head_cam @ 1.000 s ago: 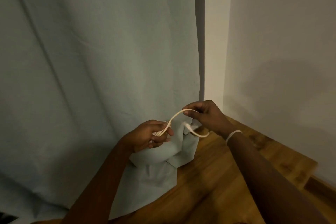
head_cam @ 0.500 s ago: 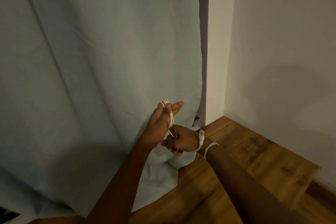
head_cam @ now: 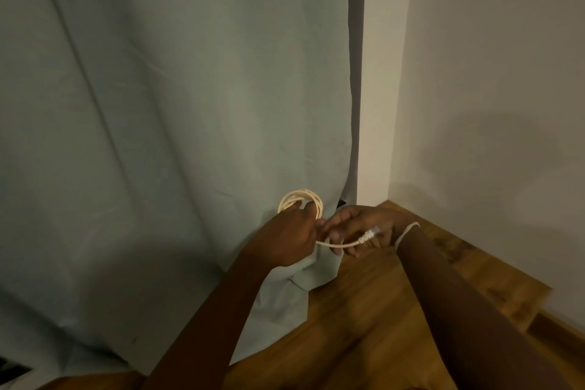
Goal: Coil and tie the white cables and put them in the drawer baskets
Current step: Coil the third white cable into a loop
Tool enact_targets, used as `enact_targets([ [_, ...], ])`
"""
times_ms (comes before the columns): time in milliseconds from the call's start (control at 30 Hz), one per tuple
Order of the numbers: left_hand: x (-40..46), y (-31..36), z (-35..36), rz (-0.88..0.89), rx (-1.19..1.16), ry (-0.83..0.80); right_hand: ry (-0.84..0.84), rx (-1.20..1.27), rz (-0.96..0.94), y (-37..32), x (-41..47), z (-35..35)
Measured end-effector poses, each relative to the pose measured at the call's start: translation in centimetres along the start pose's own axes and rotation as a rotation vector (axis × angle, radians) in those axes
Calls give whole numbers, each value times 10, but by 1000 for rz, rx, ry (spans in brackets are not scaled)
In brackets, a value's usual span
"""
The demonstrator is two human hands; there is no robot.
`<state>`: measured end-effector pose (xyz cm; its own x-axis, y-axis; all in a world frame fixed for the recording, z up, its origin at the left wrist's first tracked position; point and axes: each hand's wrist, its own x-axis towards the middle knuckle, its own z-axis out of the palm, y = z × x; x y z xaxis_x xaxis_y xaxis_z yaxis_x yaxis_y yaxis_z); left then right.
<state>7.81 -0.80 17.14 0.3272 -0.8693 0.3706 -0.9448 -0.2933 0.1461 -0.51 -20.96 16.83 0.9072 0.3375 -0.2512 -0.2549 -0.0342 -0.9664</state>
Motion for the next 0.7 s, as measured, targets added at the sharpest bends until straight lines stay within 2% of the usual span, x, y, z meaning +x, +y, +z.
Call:
enact_targets([
  [133, -5, -4, 3, -116, -230, -31, 154, 473, -229, 4, -8, -7],
  [233, -2, -1, -1, -277, -645, -100, 240, 588, -385, 4, -3, 1],
  [300, 0, 3, -5, -295, -959, -143, 315, 551, -454, 5, 3, 10],
  [467, 2, 3, -8, -150, -1351, -187, 536, 504, -544, 5, 18, 24],
  [600, 6, -2, -8, -108, -1556, -120, 708, 61, -507, 9, 24, 32],
  [700, 8, -2, -7, -139, -1723, -89, 683, 1, -524, 6, 24, 45],
])
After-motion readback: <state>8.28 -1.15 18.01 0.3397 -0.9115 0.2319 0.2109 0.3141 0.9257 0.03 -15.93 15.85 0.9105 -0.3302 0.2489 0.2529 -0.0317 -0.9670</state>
